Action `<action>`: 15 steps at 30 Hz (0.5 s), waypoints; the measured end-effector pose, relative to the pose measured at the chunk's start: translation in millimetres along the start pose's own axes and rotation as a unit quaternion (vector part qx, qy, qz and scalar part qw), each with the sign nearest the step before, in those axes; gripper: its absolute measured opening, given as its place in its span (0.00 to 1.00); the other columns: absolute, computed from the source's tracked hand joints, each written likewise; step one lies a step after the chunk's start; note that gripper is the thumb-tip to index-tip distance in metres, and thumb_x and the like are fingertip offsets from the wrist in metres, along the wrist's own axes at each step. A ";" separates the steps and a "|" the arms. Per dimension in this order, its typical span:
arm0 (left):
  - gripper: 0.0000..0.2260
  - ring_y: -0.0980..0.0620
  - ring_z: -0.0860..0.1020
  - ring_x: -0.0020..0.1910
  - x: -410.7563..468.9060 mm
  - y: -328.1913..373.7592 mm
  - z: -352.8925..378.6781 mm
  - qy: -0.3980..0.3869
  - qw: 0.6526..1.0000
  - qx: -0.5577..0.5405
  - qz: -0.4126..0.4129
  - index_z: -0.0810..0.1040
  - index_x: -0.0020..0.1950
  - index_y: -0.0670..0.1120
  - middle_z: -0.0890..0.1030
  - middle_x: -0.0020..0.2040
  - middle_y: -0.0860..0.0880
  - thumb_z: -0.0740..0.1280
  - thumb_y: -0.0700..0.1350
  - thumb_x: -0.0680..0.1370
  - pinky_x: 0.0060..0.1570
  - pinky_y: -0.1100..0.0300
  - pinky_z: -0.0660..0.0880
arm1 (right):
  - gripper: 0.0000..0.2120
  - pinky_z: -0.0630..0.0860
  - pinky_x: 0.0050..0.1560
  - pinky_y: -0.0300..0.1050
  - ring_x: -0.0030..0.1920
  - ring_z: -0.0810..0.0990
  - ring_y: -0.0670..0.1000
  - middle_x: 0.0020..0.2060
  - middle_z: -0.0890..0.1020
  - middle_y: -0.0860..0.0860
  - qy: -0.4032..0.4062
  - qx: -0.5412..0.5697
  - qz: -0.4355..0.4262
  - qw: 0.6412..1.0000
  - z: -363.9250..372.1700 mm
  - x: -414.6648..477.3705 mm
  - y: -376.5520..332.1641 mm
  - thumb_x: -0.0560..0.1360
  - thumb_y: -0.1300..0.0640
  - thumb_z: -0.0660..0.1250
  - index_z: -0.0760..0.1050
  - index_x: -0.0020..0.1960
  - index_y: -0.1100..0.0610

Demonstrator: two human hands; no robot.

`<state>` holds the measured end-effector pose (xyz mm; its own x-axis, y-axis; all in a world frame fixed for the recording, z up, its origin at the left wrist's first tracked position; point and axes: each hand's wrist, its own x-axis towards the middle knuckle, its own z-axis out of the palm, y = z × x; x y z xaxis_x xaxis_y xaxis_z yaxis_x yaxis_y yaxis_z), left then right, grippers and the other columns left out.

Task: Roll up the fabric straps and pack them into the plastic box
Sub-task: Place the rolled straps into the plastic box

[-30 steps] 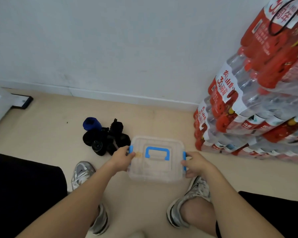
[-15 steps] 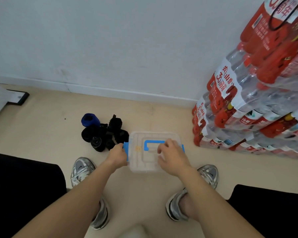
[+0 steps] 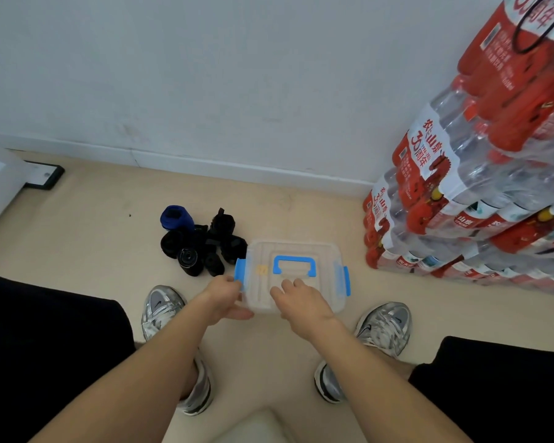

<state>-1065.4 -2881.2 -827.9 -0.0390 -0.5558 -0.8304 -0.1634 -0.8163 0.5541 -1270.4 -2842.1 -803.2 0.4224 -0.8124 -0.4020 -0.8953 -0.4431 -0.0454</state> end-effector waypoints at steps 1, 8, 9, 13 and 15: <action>0.10 0.33 0.89 0.48 -1.1 0.8 -0.6 0.004 1.000 -0.009 0.000 0.72 0.69 0.43 0.83 0.59 0.34 0.57 0.39 0.89 0.51 0.39 0.87 | 0.22 0.70 0.45 0.53 0.59 0.76 0.61 0.61 0.75 0.58 0.003 0.003 -0.002 1.000 0.0 0.3 0.9 0.80 0.65 0.72 0.68 0.70 0.59; 0.09 0.35 0.89 0.44 -4.1 -1.3 1.7 0.040 0.999 0.000 0.030 0.75 0.64 0.40 0.85 0.56 0.35 0.63 0.33 0.86 0.47 0.43 0.88 | 0.16 0.75 0.55 0.54 0.61 0.76 0.60 0.61 0.77 0.56 0.002 0.075 0.026 0.997 -8.1 1.3 16.7 0.82 0.54 0.73 0.74 0.66 0.57; 0.09 0.35 0.89 0.43 -2.7 -1.7 3.5 0.059 0.998 -0.001 0.035 0.74 0.64 0.39 0.85 0.56 0.35 0.63 0.32 0.85 0.46 0.44 0.88 | 0.16 0.74 0.55 0.52 0.61 0.76 0.59 0.61 0.77 0.55 0.003 0.087 0.027 0.996 -9.6 1.4 19.4 0.82 0.53 0.74 0.75 0.66 0.56; 0.06 0.37 0.89 0.39 0.3 -1.2 8.6 0.105 0.993 0.017 0.056 0.71 0.57 0.40 0.83 0.57 0.35 0.63 0.31 0.83 0.38 0.47 0.87 | 0.14 0.67 0.50 0.48 0.58 0.77 0.57 0.58 0.77 0.51 0.002 0.127 0.023 0.992 -19.5 0.3 28.8 0.80 0.50 0.76 0.77 0.62 0.52; 0.08 0.35 0.89 0.39 1.4 -1.9 9.2 0.107 0.992 0.028 0.059 0.70 0.54 0.42 0.83 0.57 0.35 0.62 0.30 0.82 0.39 0.45 0.87 | 0.14 0.68 0.50 0.49 0.57 0.77 0.56 0.55 0.76 0.48 -0.003 0.138 0.014 0.990 -25.7 -1.4 33.7 0.79 0.48 0.76 0.76 0.59 0.49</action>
<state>-1074.2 -2879.0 -830.7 0.1479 -0.6719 -0.7257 -0.2248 -0.7374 0.6370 -1297.5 -2865.6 -780.7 0.3972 -0.8200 -0.4121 -0.9114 -0.2996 -0.2823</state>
